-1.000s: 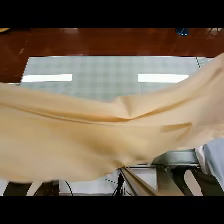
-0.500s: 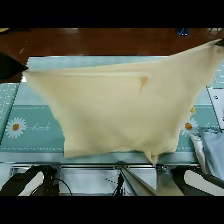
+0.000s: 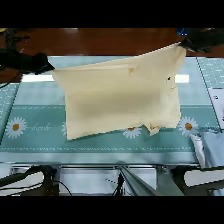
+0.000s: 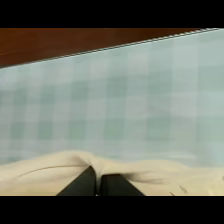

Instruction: Fold the shirts.

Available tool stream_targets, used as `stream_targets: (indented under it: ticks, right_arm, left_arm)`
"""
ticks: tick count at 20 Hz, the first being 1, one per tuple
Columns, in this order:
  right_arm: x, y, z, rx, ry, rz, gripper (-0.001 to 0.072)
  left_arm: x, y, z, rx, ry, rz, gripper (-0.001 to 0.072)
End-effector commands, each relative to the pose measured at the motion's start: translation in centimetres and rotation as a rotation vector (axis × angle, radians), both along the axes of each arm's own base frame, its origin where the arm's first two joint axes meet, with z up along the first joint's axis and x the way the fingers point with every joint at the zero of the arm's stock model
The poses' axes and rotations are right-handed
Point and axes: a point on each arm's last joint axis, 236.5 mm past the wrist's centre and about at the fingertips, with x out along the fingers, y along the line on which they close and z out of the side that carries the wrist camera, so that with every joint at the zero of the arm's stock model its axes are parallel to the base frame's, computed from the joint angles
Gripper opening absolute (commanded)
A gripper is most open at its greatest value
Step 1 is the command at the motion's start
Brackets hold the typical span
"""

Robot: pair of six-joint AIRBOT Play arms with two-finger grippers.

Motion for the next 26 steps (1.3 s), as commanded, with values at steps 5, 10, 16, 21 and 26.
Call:
stream_targets:
  ticks: [5,10,16,21,26]
  right_arm:
    - [0.2,1.0,-9.3,-0.128,0.187,0.061,0.0293]
    - [-5.8,-5.6,-4.7,-0.334,0.243,0.127,0.0327]
    - [-16.4,-15.9,-3.4,-0.355,0.536,-0.056,0.0368]
    - [-17.3,-14.0,-6.2,-0.099,0.525,-0.032,0.0436]
    - [-16.3,-12.3,-7.6,-0.026,0.479,0.005,0.0434]
  left_arm:
    - [0.7,-0.4,-8.0,-0.041,0.189,-0.009,0.014]
    - [-4.1,5.5,-6.4,0.088,0.362,-0.065,0.054]
    - [-14.0,7.6,-8.7,0.025,0.61,-0.002,0.054]
    - [-23.4,1.8,-14.4,-0.145,0.748,-0.083,0.0541]
    - [-25.5,-1.6,-17.7,-0.287,0.768,-0.02,0.0541]
